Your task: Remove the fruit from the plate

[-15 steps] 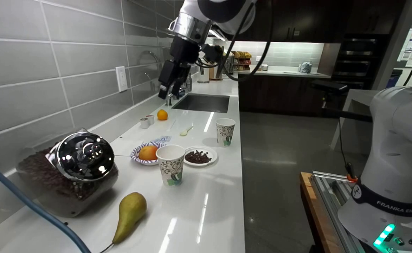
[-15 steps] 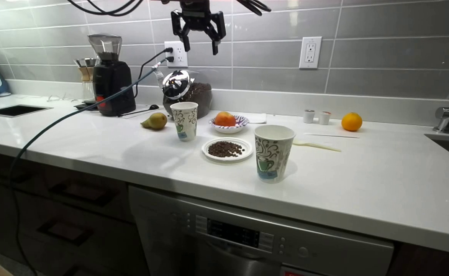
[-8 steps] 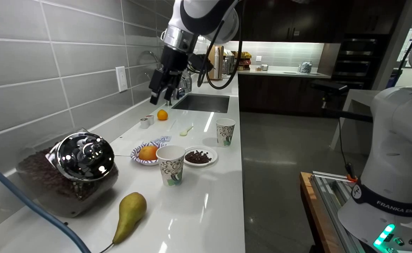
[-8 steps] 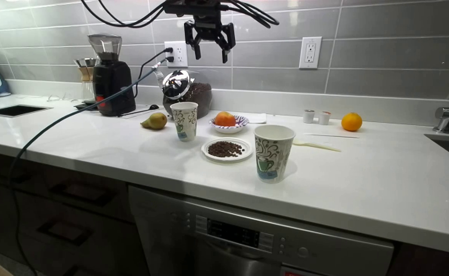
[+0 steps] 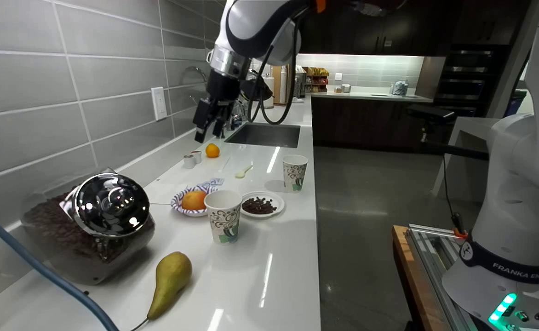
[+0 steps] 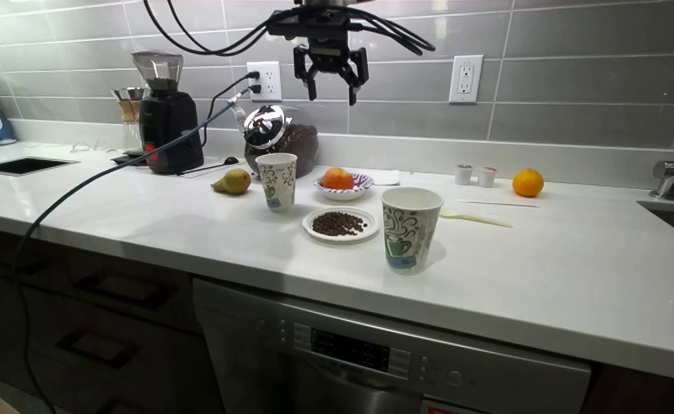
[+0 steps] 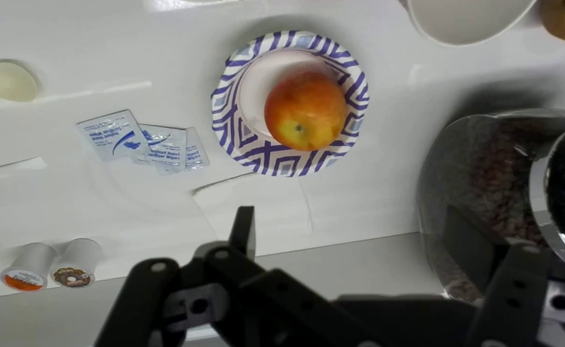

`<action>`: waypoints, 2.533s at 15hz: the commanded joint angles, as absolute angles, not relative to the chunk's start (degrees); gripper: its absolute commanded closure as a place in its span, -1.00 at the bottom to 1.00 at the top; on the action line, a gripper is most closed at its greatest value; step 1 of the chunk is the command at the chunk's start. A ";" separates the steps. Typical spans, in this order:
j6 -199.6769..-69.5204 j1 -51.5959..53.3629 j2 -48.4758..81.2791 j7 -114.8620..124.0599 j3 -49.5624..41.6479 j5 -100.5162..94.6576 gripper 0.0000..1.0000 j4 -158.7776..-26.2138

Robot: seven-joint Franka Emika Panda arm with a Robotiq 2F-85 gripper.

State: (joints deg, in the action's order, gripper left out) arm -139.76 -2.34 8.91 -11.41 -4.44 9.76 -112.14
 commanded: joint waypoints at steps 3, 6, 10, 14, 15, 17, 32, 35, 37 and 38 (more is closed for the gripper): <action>-134.46 -5.66 18.42 -14.62 -2.45 11.73 -1.00 -103.62; -132.42 -6.59 22.51 -14.84 -1.53 11.20 -1.00 -100.49; -127.34 -7.47 27.73 -16.24 -0.12 10.54 -1.00 -95.27; -123.05 -7.98 32.18 -16.83 0.49 10.01 -1.00 -89.96; -122.22 -8.03 33.10 -16.93 0.48 9.71 -1.00 -88.84; -120.76 -8.19 34.93 -17.21 0.50 9.51 -1.00 -86.56; -120.71 -8.10 39.25 -17.67 0.71 8.85 -1.00 -83.70; -120.54 -8.01 40.14 -17.71 0.69 8.53 -1.00 -83.17; -120.72 -8.17 40.57 -18.30 0.95 8.66 -1.00 -83.11; -121.33 -8.10 40.76 -18.39 0.91 8.51 -1.00 -83.14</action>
